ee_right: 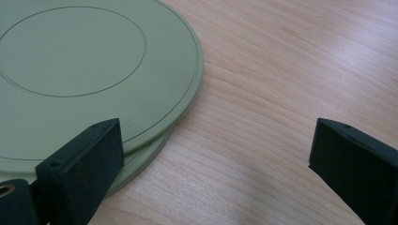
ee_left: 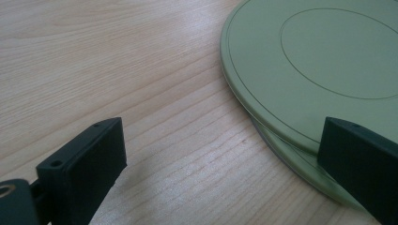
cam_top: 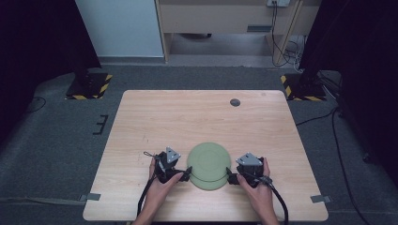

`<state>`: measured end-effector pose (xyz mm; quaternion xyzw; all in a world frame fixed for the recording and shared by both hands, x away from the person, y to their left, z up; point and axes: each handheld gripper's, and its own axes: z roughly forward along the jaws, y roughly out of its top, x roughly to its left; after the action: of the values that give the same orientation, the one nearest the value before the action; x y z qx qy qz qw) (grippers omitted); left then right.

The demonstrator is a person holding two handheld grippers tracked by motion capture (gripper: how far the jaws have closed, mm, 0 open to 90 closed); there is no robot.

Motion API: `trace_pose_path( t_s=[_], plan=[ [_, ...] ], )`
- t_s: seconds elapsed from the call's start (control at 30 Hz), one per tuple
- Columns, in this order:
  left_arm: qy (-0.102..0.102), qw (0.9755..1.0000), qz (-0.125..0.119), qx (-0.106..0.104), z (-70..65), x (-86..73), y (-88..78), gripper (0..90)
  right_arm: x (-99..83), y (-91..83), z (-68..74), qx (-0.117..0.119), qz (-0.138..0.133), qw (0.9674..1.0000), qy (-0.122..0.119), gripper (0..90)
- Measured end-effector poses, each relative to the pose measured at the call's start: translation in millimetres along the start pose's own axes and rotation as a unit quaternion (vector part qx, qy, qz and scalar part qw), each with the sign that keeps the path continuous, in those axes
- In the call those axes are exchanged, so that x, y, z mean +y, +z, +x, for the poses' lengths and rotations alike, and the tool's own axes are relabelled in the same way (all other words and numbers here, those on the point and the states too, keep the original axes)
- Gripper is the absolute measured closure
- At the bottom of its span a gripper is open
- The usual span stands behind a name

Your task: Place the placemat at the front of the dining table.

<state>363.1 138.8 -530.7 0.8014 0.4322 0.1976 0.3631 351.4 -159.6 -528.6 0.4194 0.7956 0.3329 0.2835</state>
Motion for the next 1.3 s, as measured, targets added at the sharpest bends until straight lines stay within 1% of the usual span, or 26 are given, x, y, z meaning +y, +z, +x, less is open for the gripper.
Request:
trace_pose_path(
  t_s=[0.17, 0.27, 0.33, 0.5, 0.57, 0.7, 0.9, 0.97, 1.1, 1.2, 1.23, 1.3],
  plan=[
    [0.005, 1.0, -0.004, -0.003, -1.9, 0.2, -3.8, 2.7, 0.1, -2.9, 0.0, 0.003, -0.001, 1.0, -0.006, 4.5],
    [0.008, 1.0, -0.004, -0.003, -2.1, -0.1, -5.4, 2.8, -0.3, -7.4, 1.1, 0.011, 0.0, 0.9999, -0.007, 4.3],
    [0.006, 1.0, -0.004, -0.003, -2.4, -0.1, -4.2, 2.9, -0.6, -7.9, 1.3, 0.011, 0.001, 0.9999, -0.009, 4.3],
    [0.009, 1.0, -0.002, -0.001, -3.4, 0.1, -1.6, 2.2, -0.7, -6.0, 2.3, 0.011, 0.0, 0.9999, -0.008, 4.5],
    [0.006, 1.0, -0.002, -0.002, -2.1, 0.2, -0.9, 1.8, -0.9, -3.4, 3.5, 0.011, 0.005, 0.9999, -0.012, 4.6],
    [0.005, 1.0, -0.002, 0.001, -2.1, 0.6, -0.4, 1.1, -0.1, -1.8, 2.7, 0.01, 0.005, 0.9998, -0.014, 3.3],
    [0.0, 1.0, -0.005, 0.003, -0.5, 1.4, 1.9, 0.6, 1.1, 1.0, 1.3, 0.005, 0.004, 0.9999, -0.01, 2.5],
    [-0.004, 1.0, -0.006, 0.004, 0.1, 1.8, 3.0, 0.3, 1.4, 2.5, 0.3, 0.004, 0.004, 1.0, -0.004, 2.2],
    [-0.005, 0.9999, -0.008, 0.005, 0.6, 2.0, 3.1, 0.6, 1.3, 3.3, -0.4, 0.003, 0.002, 1.0, -0.001, 3.2],
    [-0.004, 0.9999, -0.009, 0.004, 0.6, 2.0, 2.3, 2.6, 1.2, 2.3, 0.4, 0.004, 0.002, 1.0, 0.003, 4.7],
    [-0.004, 0.9999, -0.01, 0.004, 0.2, 2.3, 0.7, 2.4, 1.1, 1.0, 1.2, 0.01, 0.002, 0.9999, 0.006, 4.5],
    [-0.003, 0.9999, -0.011, 0.003, -0.3, 2.4, 0.0, 2.4, 1.2, 0.2, 1.5, 0.012, 0.003, 0.9999, 0.003, 4.4]
  ],
)
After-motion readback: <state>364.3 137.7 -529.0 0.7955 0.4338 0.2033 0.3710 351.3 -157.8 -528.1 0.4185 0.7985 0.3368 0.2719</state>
